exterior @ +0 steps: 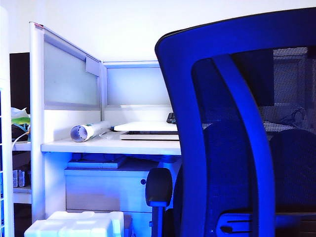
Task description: Pull out the black chair under the table.
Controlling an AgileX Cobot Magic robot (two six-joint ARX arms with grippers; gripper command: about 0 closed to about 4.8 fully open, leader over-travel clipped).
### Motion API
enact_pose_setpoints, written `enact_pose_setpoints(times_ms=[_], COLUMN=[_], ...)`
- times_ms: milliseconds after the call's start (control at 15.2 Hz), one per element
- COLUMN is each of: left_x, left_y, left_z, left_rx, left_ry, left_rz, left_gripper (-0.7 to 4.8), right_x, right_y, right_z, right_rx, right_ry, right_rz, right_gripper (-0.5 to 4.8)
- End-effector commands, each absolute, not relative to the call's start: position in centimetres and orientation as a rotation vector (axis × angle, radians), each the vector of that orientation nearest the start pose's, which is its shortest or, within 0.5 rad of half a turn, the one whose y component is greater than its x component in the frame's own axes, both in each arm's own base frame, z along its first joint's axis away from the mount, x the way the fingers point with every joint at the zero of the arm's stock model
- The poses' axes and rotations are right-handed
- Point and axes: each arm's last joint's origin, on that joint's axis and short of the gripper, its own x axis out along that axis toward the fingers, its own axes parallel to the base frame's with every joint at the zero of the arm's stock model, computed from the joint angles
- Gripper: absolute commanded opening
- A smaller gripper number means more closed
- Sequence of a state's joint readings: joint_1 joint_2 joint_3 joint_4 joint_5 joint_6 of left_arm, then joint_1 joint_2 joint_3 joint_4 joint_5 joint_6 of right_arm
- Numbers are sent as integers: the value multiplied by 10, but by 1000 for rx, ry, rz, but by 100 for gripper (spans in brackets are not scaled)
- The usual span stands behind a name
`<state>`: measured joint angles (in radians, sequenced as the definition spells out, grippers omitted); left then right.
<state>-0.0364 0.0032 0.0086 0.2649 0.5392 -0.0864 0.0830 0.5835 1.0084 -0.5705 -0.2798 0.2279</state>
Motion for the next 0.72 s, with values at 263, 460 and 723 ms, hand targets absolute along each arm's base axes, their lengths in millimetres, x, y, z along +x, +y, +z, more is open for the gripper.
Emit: enact_pose_setpoints(times_ms=[263, 460, 723], left_x=[89, 89, 89], left_y=[-18, -18, -18], left_z=[191, 191, 191], left_rx=[-13, -13, -14], left_ry=[-243, -243, -244], left_rz=[-589, -589, -589], left_gripper=[26, 26, 26], right_x=[8, -9, -9], right_y=[6, 4, 5], right_z=[386, 358, 319], right_rx=[240, 268, 301], right_ry=[57, 185, 191], right_rz=[272, 236, 244], right_gripper=[479, 479, 105])
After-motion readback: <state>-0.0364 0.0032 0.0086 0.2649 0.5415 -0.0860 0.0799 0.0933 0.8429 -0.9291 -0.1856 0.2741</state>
